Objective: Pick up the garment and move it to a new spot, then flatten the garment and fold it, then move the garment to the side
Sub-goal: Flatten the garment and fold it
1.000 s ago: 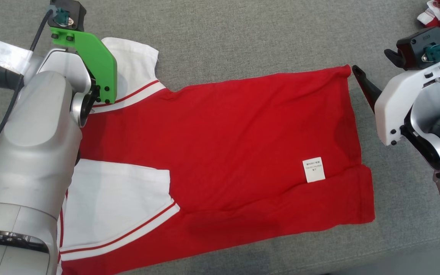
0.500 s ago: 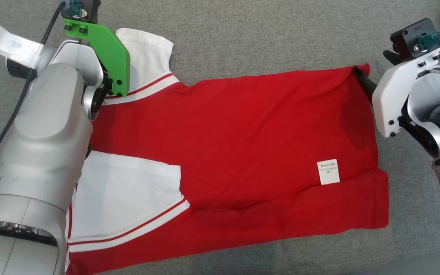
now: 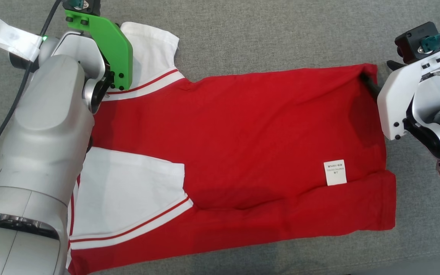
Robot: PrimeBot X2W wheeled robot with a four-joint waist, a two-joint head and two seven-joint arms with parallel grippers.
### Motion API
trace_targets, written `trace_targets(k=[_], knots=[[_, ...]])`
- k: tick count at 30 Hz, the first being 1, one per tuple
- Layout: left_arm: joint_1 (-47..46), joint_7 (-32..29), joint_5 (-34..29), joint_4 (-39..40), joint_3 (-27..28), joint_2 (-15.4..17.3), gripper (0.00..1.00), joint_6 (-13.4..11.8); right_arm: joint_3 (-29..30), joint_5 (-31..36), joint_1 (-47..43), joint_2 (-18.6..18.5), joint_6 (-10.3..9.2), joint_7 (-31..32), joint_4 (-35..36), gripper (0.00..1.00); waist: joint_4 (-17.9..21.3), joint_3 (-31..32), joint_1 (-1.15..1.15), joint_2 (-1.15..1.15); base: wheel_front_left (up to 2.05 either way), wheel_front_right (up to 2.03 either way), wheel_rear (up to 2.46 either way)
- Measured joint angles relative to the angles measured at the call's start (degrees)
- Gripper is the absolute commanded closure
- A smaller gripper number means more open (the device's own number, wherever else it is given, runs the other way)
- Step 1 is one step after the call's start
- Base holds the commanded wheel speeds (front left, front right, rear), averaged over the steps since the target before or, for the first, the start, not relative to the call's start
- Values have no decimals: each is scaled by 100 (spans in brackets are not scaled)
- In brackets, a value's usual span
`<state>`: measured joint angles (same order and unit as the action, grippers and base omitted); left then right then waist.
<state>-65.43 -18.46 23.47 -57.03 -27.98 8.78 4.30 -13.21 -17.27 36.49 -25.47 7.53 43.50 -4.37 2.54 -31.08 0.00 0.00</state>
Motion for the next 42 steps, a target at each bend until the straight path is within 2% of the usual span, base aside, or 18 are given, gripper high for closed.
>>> trace_targets(k=[2,3,4,7,9,14,21,26,30,35,40,42], knots=[[-22,16,18,-27,-5,-2,100,1,14,-15,1,5,0,-57,-12,41,-8,-18,0,0,0,0,0],[-40,23,19,-40,-11,-7,100,3,11,-15,2,9,0,-74,-23,50,-12,-28,0,0,0,0,0],[-51,33,21,-54,-15,-11,100,5,-3,-15,3,10,0,-79,-35,52,-18,-35,0,0,0,0,0],[-91,41,29,-87,-37,-31,100,9,-38,-20,22,10,0,-126,-79,71,-39,-59,0,0,0,0,0],[-104,91,37,-102,-49,-37,100,15,-52,-21,40,8,0,-160,-110,98,-55,-75,0,0,0,0,0],[-88,449,116,-101,4,-71,100,-78,-11,-20,7,1,0,-425,-120,100,-105,-76,0,0,0,0,0],[298,1396,292,164,265,-74,100,-335,225,-1,-381,-22,0,-1040,43,100,-181,66,0,0,0,0,0],[726,2082,464,658,466,-78,100,-514,318,10,-733,-48,0,-1427,214,100,-234,240,0,0,0,0,0],[1320,2558,533,1212,644,10,100,-760,345,25,-1011,-148,0,-1792,414,100,-272,417,0,0,0,0,0],[2399,2677,626,2220,719,148,100,-1014,102,98,-1489,-606,0,-2130,627,100,-323,696,0,0,0,0,0],[3479,2457,768,3422,803,376,100,-1378,-60,224,-1897,-1103,1,-2501,809,100,-407,979,0,0,0,0,0],[3713,2420,829,3657,877,414,100,-1460,-48,230,-1953,-1157,0,-2581,810,100,-424,1033,0,0,0,0,0]])
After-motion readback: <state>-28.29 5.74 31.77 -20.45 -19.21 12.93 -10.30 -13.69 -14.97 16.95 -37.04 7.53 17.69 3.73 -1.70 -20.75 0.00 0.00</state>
